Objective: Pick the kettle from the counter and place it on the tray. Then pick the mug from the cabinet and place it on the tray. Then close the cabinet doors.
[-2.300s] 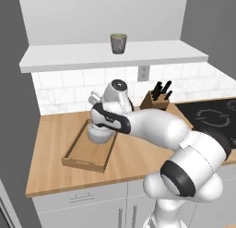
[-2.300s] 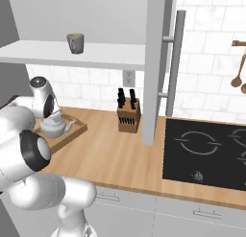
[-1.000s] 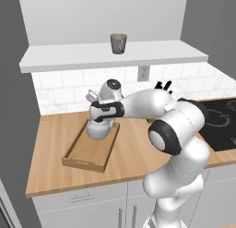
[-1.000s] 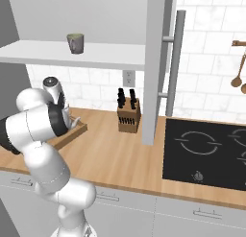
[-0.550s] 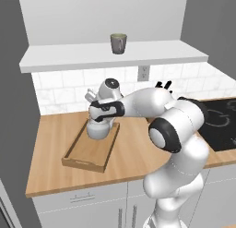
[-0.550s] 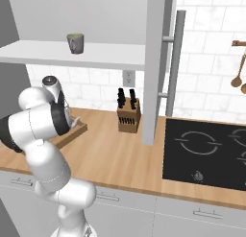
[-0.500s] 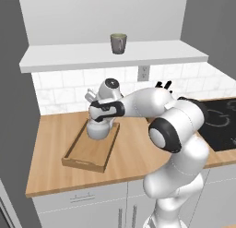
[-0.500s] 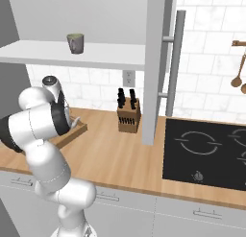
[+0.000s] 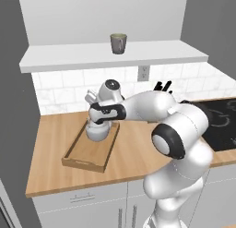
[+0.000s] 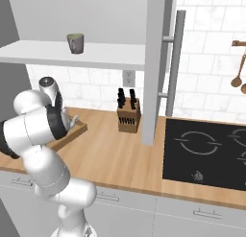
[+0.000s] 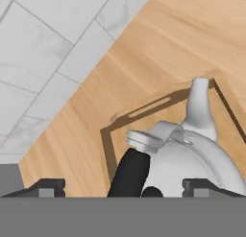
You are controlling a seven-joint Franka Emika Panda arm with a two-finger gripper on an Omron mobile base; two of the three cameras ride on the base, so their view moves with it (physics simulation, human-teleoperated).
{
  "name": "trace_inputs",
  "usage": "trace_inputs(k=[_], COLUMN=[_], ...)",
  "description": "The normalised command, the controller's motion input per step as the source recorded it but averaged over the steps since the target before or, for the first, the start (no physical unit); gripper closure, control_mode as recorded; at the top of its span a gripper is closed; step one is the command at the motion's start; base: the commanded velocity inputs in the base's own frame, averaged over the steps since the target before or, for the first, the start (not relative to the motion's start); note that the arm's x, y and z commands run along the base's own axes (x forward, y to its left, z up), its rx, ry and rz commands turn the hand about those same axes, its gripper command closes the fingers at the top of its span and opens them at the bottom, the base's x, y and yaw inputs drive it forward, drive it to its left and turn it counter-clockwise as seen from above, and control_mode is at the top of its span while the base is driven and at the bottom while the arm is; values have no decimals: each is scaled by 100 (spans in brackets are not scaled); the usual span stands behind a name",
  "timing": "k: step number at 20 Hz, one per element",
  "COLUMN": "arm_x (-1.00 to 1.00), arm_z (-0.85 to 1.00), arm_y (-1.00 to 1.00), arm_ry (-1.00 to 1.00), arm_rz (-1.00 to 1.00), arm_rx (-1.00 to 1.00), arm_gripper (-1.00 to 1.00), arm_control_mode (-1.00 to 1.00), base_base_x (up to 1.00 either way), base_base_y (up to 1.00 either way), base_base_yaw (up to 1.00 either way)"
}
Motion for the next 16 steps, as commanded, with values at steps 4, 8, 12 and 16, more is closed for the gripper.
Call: trace_inputs(k=[4, 8, 12, 16], arm_x=[-54, -60, -65, -97], arm_z=[19, 49, 53, 53], arm_y=[-1, -7, -17, -21], arm_ry=[-5, -2, 0, -1], arm_rz=[0, 0, 0, 0], arm_rx=[1, 1, 0, 0], arm_gripper=[-100, -100, -100, -100], arm_control_mode=[-100, -100, -100, -100], base_base_x=[0, 0, 0, 0], base_base_y=[0, 0, 0, 0], base_base_yaw=[0, 0, 0, 0])
